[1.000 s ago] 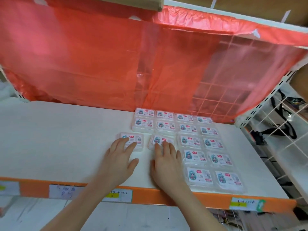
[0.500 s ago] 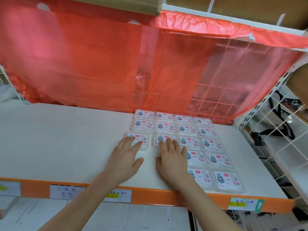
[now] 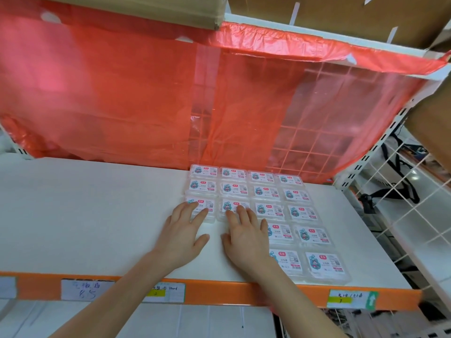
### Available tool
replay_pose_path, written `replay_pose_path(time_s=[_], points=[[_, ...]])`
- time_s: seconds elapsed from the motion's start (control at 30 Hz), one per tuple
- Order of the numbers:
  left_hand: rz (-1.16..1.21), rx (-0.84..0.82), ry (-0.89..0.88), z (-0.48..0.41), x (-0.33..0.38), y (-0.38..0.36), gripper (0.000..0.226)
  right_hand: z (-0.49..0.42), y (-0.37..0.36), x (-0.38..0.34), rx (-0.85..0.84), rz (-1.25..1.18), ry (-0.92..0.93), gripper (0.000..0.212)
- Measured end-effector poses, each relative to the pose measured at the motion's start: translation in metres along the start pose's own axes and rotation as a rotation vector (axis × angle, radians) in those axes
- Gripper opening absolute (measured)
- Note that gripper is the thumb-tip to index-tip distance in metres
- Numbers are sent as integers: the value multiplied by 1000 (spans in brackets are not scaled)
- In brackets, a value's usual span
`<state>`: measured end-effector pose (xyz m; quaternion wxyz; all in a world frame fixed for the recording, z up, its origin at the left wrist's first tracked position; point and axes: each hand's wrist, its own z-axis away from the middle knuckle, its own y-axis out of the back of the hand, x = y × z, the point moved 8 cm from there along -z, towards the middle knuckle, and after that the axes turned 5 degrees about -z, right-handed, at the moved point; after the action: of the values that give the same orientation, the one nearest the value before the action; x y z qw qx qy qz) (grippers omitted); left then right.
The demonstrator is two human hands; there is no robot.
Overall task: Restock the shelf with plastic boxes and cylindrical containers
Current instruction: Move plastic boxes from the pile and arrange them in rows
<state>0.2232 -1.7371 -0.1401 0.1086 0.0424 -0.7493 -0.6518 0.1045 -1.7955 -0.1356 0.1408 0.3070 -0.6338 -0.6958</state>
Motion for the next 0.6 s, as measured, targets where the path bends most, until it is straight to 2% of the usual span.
replay_pose_path(time_s=[0.6], points=[[-27,-22,68,-4,-2,3,64,-4,3,-15,-4,11,44,56]])
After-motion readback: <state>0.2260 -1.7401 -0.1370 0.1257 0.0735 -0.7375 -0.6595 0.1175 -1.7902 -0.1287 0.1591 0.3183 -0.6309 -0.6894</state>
